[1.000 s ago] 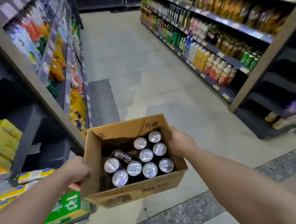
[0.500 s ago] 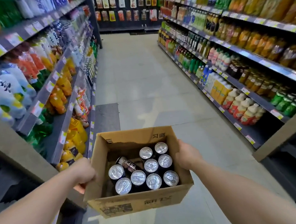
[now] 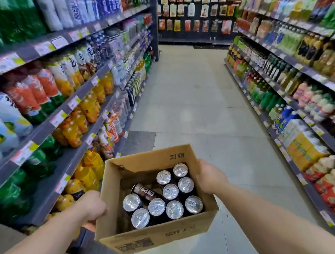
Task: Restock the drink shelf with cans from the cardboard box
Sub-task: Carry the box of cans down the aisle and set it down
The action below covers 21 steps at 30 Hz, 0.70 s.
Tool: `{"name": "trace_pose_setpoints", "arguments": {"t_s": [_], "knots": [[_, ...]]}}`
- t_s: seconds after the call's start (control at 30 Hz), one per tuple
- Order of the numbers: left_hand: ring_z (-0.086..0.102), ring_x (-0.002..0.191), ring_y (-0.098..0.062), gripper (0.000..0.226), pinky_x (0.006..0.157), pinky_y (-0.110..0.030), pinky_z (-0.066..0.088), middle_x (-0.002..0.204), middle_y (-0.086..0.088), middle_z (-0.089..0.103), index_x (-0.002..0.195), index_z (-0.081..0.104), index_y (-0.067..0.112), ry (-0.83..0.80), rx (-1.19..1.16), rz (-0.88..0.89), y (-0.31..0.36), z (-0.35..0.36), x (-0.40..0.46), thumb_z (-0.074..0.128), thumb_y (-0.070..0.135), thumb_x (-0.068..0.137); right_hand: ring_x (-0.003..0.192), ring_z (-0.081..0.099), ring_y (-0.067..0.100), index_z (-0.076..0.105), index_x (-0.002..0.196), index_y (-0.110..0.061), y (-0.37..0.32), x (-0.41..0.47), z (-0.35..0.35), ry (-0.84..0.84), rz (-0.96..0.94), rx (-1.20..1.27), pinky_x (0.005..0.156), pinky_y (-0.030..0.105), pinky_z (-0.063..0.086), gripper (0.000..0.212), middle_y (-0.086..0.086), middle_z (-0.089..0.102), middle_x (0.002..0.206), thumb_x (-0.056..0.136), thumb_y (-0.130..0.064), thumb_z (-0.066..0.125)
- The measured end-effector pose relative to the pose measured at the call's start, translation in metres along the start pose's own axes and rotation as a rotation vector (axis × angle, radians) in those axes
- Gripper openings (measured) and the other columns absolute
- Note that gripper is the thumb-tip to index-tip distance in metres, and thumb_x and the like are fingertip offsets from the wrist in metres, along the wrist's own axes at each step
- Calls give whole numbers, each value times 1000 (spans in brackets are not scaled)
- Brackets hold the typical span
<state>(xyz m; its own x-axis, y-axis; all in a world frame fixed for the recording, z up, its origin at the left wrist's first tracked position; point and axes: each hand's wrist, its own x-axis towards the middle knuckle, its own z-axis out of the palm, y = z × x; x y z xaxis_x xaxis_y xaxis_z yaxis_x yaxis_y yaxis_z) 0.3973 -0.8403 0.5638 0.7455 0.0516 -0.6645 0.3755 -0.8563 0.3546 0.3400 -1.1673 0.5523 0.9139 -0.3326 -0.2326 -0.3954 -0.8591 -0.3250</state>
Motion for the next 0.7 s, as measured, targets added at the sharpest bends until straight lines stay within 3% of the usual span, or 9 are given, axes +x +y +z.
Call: {"name": "trace_pose_setpoints", "arguments": {"t_s": [0.27, 0.57, 0.7], "knots": [[68, 77, -31, 49, 46, -33, 56, 98, -17, 60, 133, 42, 4, 44, -228, -131, 51, -18, 81, 57, 4, 86, 92, 64, 26, 44, 113, -27, -22, 167, -10, -40, -190, -68, 80, 37, 52, 23, -1, 67, 103, 90, -31, 44], [65, 82, -29, 43, 45, -31, 56, 95, -13, 57, 127, 44, 6, 105, -288, -230, 89, -52, 172, 59, 8, 87, 92, 63, 27, 41, 113, -26, -66, 307, 3, -107, -297, -105, 78, 38, 51, 24, -1, 65, 101, 92, -39, 41], [67, 74, -27, 47, 45, -29, 56, 94, -12, 56, 132, 41, 7, 136, -295, -291, 106, -64, 203, 58, 10, 89, 98, 64, 29, 40, 119, -28, -81, 359, 1, -134, -343, -117, 76, 35, 49, 30, 0, 66, 107, 90, -29, 45]]}}
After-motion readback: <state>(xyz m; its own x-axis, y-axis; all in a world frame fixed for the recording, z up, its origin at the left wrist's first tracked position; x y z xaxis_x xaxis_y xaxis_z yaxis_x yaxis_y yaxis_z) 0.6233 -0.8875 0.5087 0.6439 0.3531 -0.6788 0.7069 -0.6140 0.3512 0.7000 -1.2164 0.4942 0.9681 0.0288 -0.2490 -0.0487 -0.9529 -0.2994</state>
